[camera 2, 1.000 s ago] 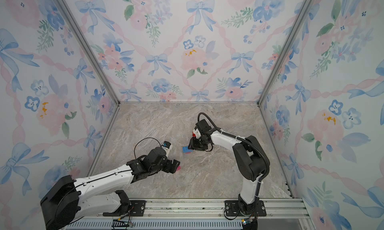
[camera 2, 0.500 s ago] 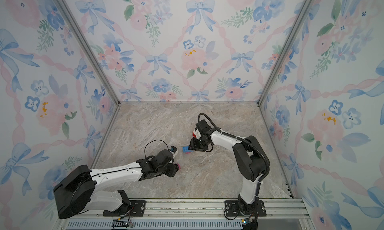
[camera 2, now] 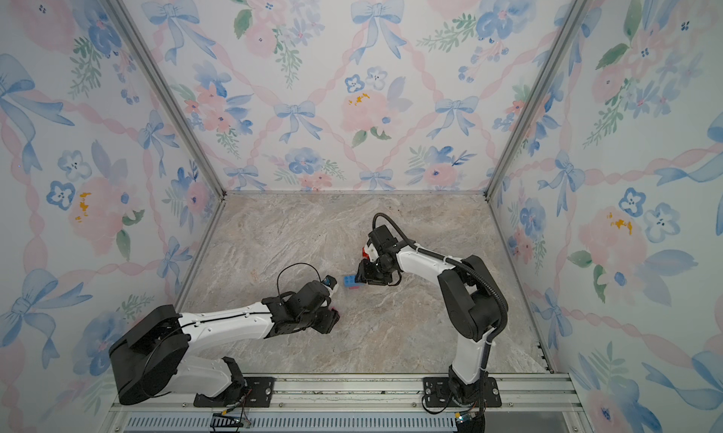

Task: Assemble the letter v with lego
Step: Adjust the lego brick at the center of the board, then pick up the lego brick from the center of the board.

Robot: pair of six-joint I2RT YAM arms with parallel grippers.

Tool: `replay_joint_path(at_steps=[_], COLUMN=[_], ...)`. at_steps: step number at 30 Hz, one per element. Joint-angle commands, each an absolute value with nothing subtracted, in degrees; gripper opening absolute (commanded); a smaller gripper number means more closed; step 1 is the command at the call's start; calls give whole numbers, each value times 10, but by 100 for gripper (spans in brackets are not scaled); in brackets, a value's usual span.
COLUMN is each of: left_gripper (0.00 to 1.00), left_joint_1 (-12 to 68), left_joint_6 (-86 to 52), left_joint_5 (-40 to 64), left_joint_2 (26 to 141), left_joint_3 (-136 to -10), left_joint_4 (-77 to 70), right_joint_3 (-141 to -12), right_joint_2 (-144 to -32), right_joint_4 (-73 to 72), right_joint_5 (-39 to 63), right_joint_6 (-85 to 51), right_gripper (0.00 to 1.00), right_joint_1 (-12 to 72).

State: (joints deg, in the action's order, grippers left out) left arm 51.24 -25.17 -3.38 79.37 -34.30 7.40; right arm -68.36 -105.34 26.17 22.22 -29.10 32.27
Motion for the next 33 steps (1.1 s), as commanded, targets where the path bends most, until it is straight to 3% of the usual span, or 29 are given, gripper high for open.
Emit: replay_joint_path(at_steps=[1,8,22,33], left_gripper=[60,47,48,38], left_joint_1=[514,514,515,516], left_joint_6=[-245,-244,-245,-241], left_joint_5=[-27,-23,-27,-36], left_joint_2=[799,809,795,792], left_joint_3=[-353,-354,-341,-343], left_joint_4=[83,83,83,83], right_joint_3=[-697,-697,-696,-701], right_joint_2=[-1045,-1045,-1046,-1050], right_joint_4=[281,280,285,285], right_joint_5=[214,214,214,215], right_joint_6=[-282,-282,-280,-280], right_gripper=[51,50,48,48], right_joint_1=[328,327,327,330])
